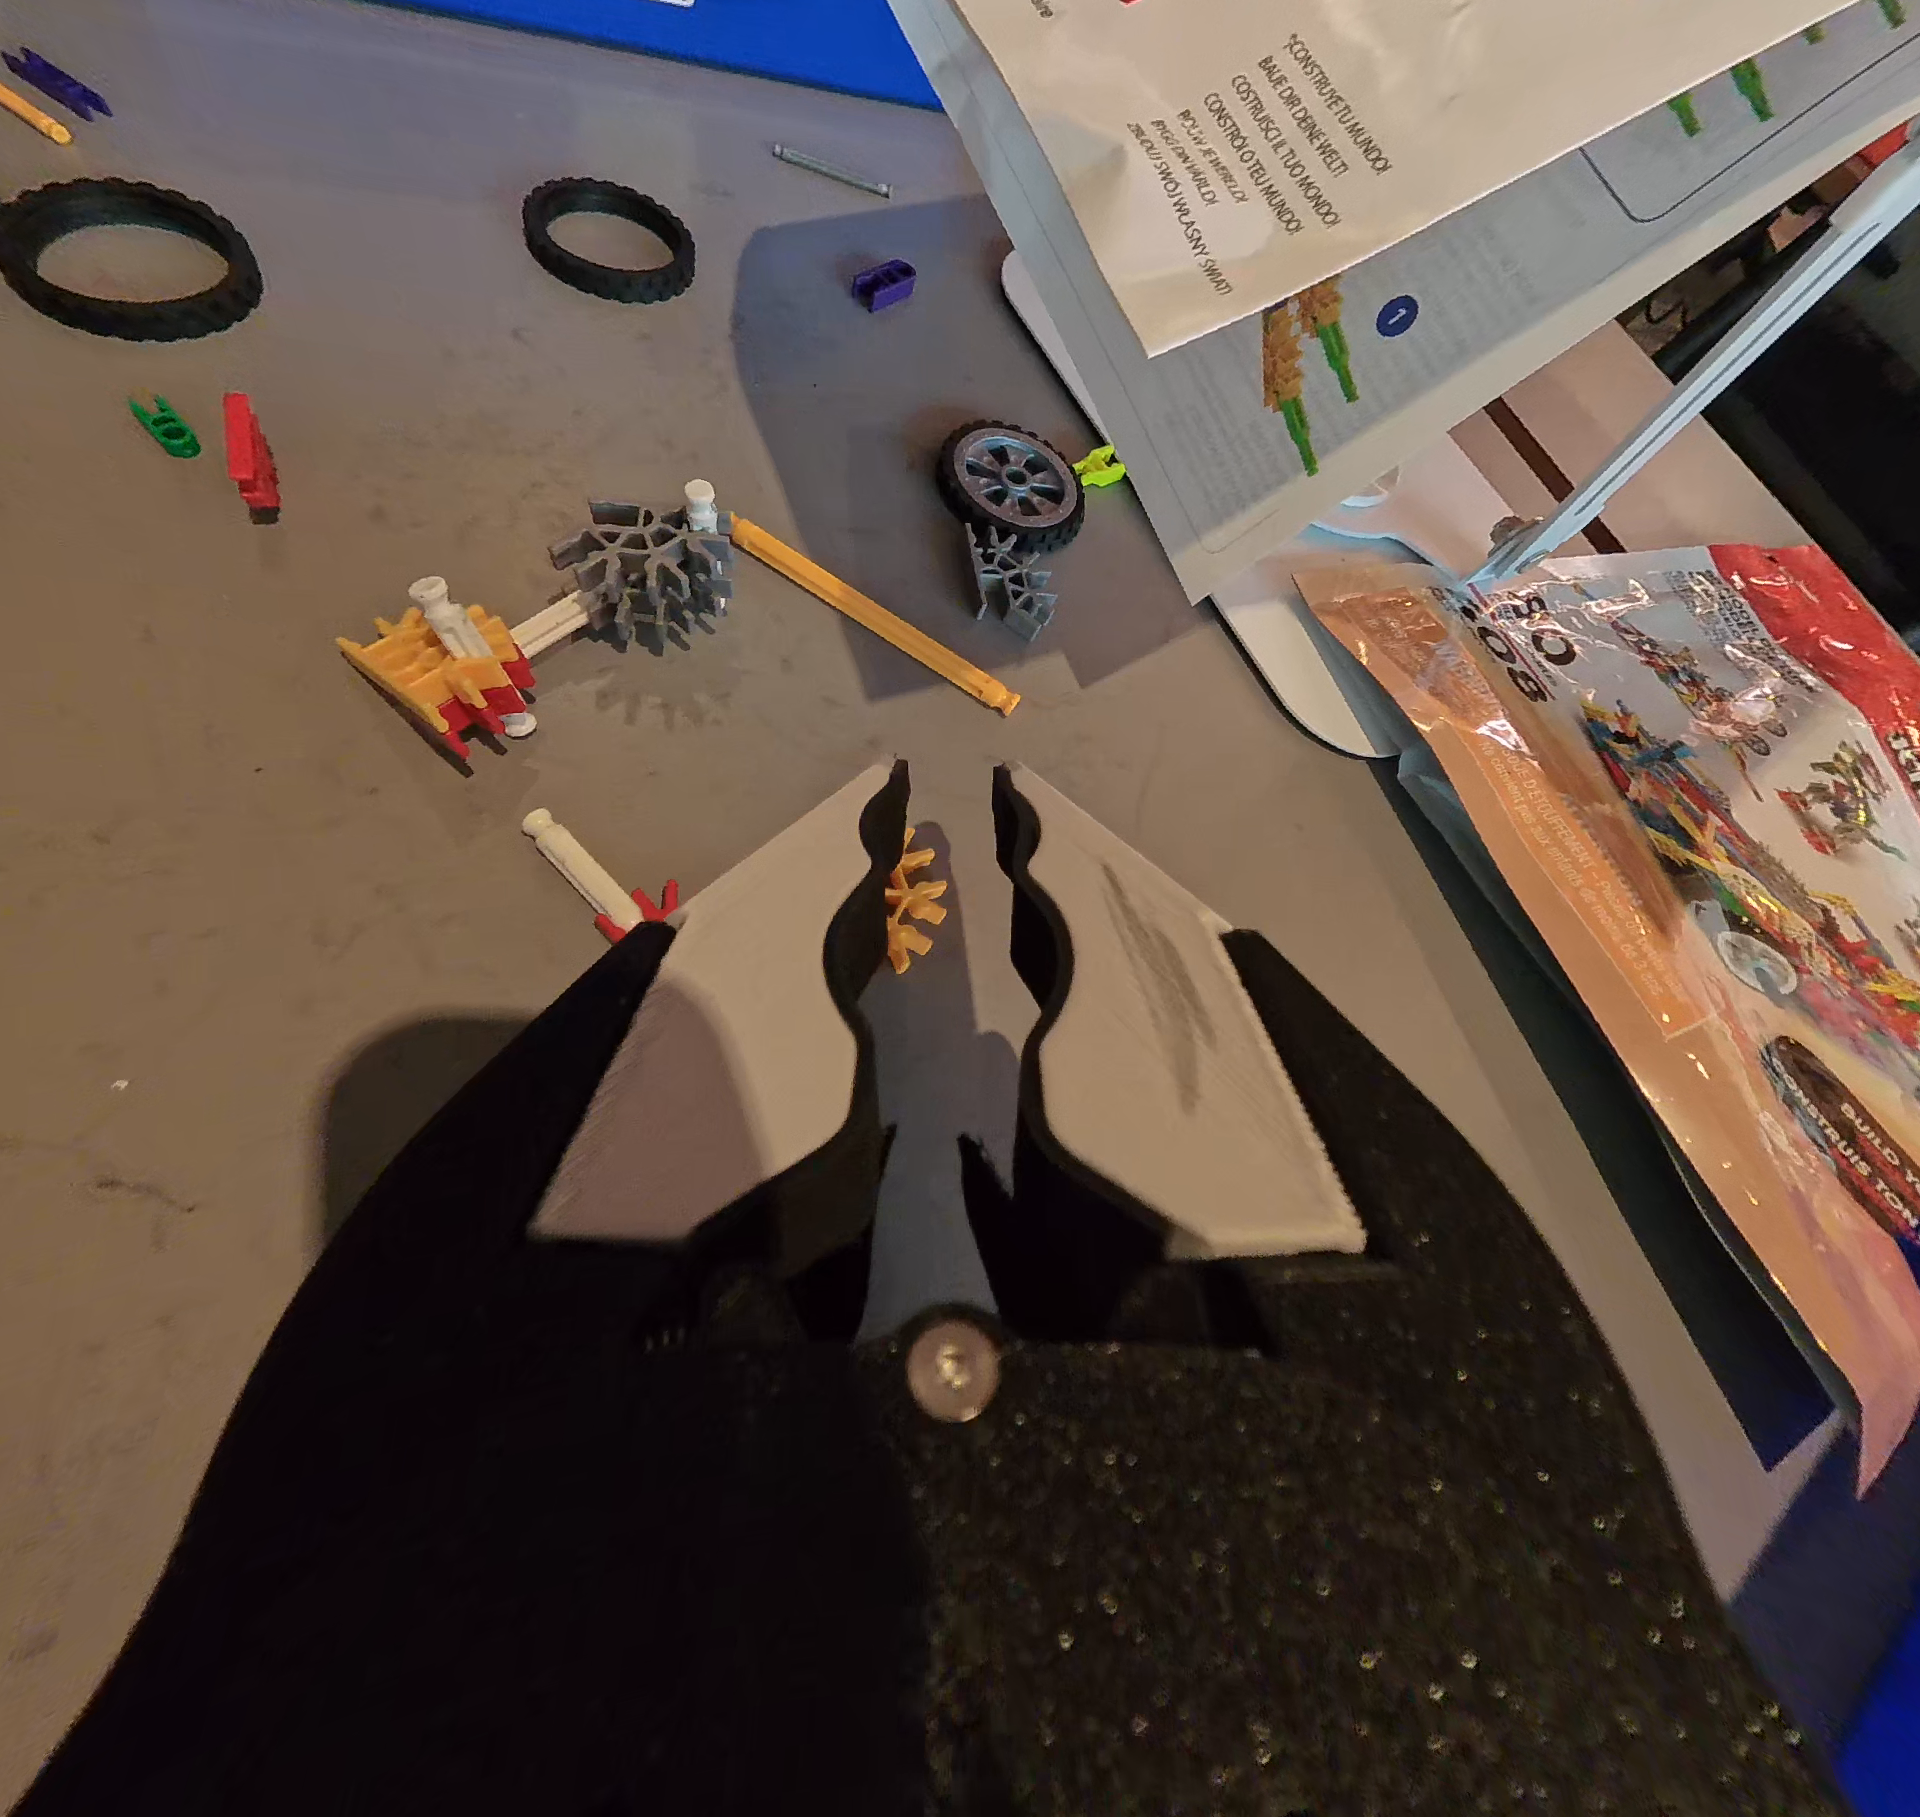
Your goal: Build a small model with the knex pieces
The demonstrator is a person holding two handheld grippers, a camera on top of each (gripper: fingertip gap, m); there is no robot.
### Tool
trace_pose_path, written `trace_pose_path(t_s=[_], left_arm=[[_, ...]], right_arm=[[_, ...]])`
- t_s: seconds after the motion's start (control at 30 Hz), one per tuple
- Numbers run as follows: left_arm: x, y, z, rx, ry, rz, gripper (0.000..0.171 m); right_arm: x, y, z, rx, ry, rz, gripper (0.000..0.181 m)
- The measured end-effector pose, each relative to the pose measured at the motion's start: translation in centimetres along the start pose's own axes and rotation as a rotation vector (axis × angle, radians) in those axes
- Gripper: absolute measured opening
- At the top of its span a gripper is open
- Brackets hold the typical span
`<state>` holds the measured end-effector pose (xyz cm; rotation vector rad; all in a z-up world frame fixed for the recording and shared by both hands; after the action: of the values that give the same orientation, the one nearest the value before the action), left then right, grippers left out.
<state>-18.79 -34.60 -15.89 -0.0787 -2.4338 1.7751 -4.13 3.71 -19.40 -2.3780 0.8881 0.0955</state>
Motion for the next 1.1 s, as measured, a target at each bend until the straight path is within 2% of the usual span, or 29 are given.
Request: trace_pose_path(t_s=[0.17,0.3,0.5,0.7,1.1], left_arm=[[-4.0,1.4,-0.9,0.002,0.062,0.117,0.018],[-5.3,3.1,-1.0,-0.008,0.013,0.178,0.013],[-5.6,3.9,-1.2,-0.015,-0.029,0.166,0.012],[-5.4,4.4,-1.1,0.021,-0.023,0.095,0.020],[-5.3,4.2,-0.9,-0.006,-0.021,0.049,0.012]], right_arm=[[0.0,0.1,0.0,0.004,-0.001,0.000,0.016],[0.0,0.1,0.0,0.006,-0.008,-0.001,0.016],[0.1,0.1,0.0,0.006,-0.014,-0.004,0.015],[0.2,0.1,0.0,0.005,-0.017,-0.007,0.016],[0.3,0.1,0.1,0.009,-0.023,-0.010,0.016]])
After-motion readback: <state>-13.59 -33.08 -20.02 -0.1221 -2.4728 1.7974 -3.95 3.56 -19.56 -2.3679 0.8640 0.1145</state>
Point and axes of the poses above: each gripper's, where its closed fingertips meet, y out along the fingers, z out of its underside, x = y × z across the jaws, the point moved 5 cm from there along -y, back along the fingers, and after that the axes turned 3 degrees about -z, right-handed, at the moved point
